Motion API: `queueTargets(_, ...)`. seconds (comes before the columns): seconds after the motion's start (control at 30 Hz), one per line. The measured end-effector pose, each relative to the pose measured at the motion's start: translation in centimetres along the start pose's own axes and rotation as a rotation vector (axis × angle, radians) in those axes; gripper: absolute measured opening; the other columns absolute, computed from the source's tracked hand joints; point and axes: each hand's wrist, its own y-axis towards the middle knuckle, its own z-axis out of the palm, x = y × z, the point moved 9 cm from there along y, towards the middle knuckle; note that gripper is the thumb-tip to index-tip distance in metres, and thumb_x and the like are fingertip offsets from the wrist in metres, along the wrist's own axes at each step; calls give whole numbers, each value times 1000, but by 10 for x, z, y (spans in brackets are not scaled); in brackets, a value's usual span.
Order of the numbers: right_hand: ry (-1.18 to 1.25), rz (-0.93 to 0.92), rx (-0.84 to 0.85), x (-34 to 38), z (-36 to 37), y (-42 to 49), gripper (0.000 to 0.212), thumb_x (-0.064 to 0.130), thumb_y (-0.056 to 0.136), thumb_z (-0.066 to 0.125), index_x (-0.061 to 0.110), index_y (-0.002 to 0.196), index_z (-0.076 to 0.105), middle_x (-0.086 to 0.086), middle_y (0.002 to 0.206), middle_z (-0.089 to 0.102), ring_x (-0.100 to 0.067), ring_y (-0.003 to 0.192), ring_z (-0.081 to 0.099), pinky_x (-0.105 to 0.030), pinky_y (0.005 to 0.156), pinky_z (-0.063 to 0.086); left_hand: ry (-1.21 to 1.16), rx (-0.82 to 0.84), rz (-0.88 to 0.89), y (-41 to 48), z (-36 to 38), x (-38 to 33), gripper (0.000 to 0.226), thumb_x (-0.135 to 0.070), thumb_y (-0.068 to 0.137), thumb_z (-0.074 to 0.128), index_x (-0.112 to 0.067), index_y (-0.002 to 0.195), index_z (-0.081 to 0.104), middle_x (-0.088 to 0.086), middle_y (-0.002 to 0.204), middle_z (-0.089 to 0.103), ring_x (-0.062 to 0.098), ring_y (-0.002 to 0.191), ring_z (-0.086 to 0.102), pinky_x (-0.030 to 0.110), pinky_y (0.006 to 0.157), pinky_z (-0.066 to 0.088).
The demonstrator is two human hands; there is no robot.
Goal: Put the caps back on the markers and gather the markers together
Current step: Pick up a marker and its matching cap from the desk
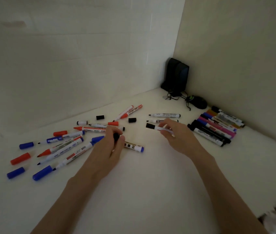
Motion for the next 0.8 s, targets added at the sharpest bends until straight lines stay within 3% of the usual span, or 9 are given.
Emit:
queueTargets(0.1, -198, 120, -119, -43, -22, -14, 17, 25, 96, 62, 25, 112, 66, 3, 105, 63, -13, 94, 55, -27, 84, 45, 49, 48, -1, 0, 8, 0, 8, -30, 103, 36, -25, 105, 42, -7, 71, 51, 1, 58, 53, 15, 56, 43)
queueTargets(0.23, -393, 214, -203, -81, -41, -29, 20, 23, 93, 67, 21, 112, 72, -2, 105, 66, -21, 102, 54, -35, 92, 42, 63, 18, -1, 2, 2, 0, 13, -34, 100, 45, -24, 104, 53, -12, 81, 59, -1, 69, 57, 9, 64, 42)
queueTargets(0.33, -383, 243, -232, -94, -46, -32, 21, 22, 90, 71, 22, 111, 73, -2, 101, 68, -25, 103, 56, -39, 95, 44, 59, 15, -11, 3, -2, 3, 10, -32, 97, 53, -26, 103, 59, -13, 89, 64, -5, 80, 58, 4, 70, 40)
queueTargets(0.53, -336, 276, -301, -99, -49, -35, 24, 8, 86, 71, 21, 106, 70, -6, 101, 69, -28, 103, 60, -43, 97, 49, 51, -45, 25, 0, -12, 3, 22, -42, 94, 48, -27, 102, 62, -17, 88, 64, -8, 93, 56, 2, 74, 40)
queueTargets(0.63, -293, 238, -311, -88, -46, -27, 29, 13, 87, 71, 21, 114, 68, -6, 110, 65, -26, 107, 60, -42, 100, 48, 44, -70, 25, 1, -13, 1, 17, -33, 97, 52, -26, 108, 62, -17, 93, 63, -10, 91, 57, 0, 74, 39)
queueTargets(0.8, -223, 5, -227, -37, -17, 20, 32, 24, 95, 63, 24, 127, 63, 0, 115, 62, -17, 100, 57, -33, 94, 44, 44, -36, 23, 1, -8, 4, 34, -35, 100, 41, -25, 128, 56, -16, 115, 61, -6, 98, 55, -1, 81, 37)
